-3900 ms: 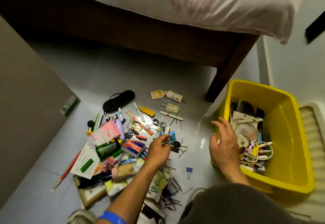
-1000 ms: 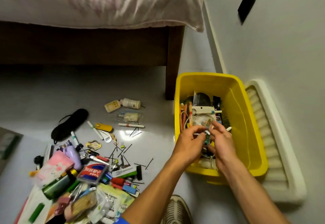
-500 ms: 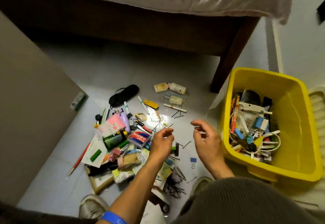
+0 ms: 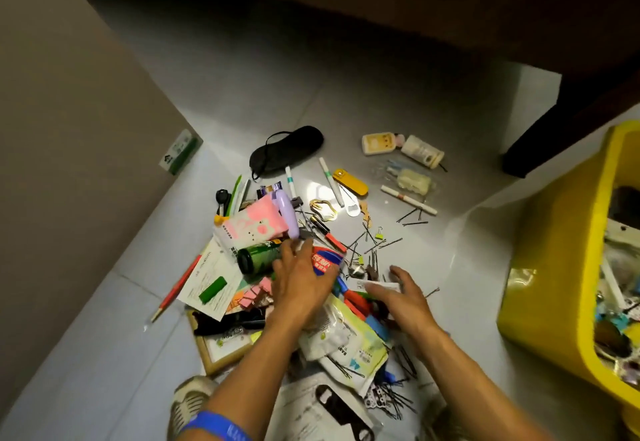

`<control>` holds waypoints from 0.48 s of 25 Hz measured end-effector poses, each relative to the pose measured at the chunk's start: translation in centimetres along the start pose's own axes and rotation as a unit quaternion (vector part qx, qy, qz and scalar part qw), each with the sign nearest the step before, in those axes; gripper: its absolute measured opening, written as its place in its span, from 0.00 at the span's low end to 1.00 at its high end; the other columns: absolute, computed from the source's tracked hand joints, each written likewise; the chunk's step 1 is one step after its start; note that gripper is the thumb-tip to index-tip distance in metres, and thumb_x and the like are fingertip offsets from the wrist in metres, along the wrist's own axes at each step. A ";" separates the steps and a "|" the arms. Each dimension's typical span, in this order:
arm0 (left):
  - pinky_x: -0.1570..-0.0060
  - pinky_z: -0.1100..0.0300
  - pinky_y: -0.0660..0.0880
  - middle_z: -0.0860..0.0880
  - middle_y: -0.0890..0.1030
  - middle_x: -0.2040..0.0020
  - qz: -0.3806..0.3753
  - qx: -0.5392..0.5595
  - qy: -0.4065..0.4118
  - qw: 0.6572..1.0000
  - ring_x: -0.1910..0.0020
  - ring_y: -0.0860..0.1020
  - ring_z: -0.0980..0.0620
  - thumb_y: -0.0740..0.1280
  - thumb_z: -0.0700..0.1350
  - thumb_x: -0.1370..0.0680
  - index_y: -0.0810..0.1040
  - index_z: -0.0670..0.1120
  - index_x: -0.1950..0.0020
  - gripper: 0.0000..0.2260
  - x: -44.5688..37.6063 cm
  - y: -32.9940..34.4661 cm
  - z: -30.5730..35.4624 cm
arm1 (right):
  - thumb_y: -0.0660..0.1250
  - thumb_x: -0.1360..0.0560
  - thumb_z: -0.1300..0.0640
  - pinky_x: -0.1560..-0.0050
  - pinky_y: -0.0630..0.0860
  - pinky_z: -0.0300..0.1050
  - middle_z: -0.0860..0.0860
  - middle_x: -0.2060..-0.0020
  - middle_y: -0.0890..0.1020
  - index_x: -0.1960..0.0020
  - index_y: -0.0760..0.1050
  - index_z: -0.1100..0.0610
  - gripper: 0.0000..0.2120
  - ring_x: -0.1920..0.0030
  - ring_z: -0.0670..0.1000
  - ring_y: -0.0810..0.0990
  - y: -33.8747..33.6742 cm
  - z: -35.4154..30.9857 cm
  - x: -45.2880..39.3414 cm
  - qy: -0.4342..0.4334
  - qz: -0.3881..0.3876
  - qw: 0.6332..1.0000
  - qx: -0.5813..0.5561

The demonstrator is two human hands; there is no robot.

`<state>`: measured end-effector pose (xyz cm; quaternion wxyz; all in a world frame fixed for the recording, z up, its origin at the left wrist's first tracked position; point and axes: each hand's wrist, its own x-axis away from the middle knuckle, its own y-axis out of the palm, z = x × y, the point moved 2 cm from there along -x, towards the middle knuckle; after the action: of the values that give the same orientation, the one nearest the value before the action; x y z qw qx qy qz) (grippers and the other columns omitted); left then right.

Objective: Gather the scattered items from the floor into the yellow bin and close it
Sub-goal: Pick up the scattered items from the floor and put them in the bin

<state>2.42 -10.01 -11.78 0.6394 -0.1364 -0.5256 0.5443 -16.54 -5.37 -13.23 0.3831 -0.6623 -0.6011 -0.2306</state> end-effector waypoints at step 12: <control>0.39 0.53 0.74 0.55 0.68 0.39 -0.127 0.275 0.046 0.952 0.38 0.73 0.51 0.60 0.50 0.21 0.68 0.68 0.35 0.17 -0.3 2.8 1.6 | 0.63 0.26 0.70 0.54 0.83 0.52 0.61 0.47 0.84 0.38 0.76 0.55 0.19 0.48 0.59 0.85 5.0 -1.6 -1.0 0.018 -0.122 0.918 -0.377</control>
<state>-0.38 -9.86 -13.37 0.7397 0.0880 -0.3382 0.5751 -11.60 -7.13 -14.21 0.0846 -0.6752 -0.5384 -0.4971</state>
